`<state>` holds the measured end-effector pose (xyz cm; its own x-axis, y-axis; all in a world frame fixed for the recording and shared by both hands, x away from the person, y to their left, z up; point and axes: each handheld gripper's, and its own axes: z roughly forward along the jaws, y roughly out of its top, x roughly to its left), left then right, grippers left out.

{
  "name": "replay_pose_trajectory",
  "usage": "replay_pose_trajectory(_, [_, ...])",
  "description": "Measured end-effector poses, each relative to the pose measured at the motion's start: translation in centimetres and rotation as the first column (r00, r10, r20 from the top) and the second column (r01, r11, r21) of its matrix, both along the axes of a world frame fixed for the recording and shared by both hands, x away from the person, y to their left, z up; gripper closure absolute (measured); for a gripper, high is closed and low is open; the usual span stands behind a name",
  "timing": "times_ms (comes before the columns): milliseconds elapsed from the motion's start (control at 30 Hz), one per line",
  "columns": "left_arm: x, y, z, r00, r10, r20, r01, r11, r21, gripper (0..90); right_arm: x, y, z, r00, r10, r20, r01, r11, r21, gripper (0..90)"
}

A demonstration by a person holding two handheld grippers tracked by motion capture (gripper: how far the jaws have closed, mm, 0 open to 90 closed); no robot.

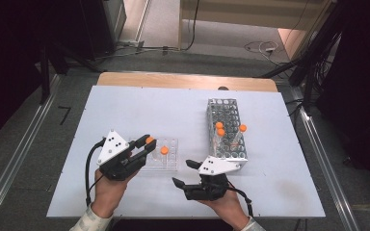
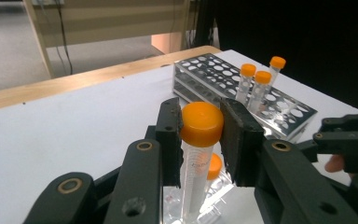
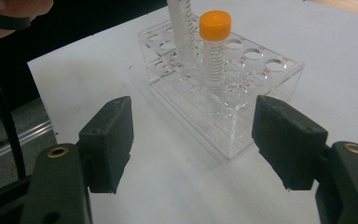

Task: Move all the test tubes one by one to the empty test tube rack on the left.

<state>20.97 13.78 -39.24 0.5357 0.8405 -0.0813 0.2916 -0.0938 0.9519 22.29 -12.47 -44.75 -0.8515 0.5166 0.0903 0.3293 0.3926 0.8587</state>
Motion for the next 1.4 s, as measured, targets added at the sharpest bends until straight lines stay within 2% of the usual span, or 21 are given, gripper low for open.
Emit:
replay_pose_trajectory(167, [0.5,-0.2,-0.2,1.0000,0.006,-0.002,-0.006,1.0000,0.004,69.8,0.0,0.0,0.0,1.0000,0.001,0.000,-0.001,1.0000,-0.002,27.9])
replay_pose_trajectory(300, [0.7,-0.3,-0.5,1.0000,0.009,-0.001,-0.009,0.9997,0.022,69.8,0.0,0.0,0.0,1.0000,0.000,0.001,0.000,1.0000,0.001,28.0])
replay_pose_trajectory(533, [0.6,-1.1,-1.4,0.9998,0.013,0.013,-0.014,0.9965,0.083,69.6,0.0,-0.1,0.1,1.0000,-0.002,0.002,0.002,1.0000,0.000,28.0])
replay_pose_trajectory(833, [0.7,-1.6,-3.3,0.9994,0.026,-0.025,-0.022,0.9921,0.123,69.5,0.0,-0.3,0.1,1.0000,0.001,0.006,-0.001,1.0000,0.005,28.1])
replay_pose_trajectory(1000, [0.7,-1.7,-3.7,0.9991,0.028,-0.033,-0.024,0.9917,0.126,69.3,-0.1,-0.3,0.1,1.0000,0.001,0.007,-0.001,1.0000,0.004,28.1])
replay_pose_trajectory(1400, [0.6,-1.5,-3.6,0.9983,0.019,-0.055,-0.014,0.9957,0.092,63.7,0.0,-0.4,0.2,1.0000,-0.004,0.006,0.004,1.0000,0.007,28.1])
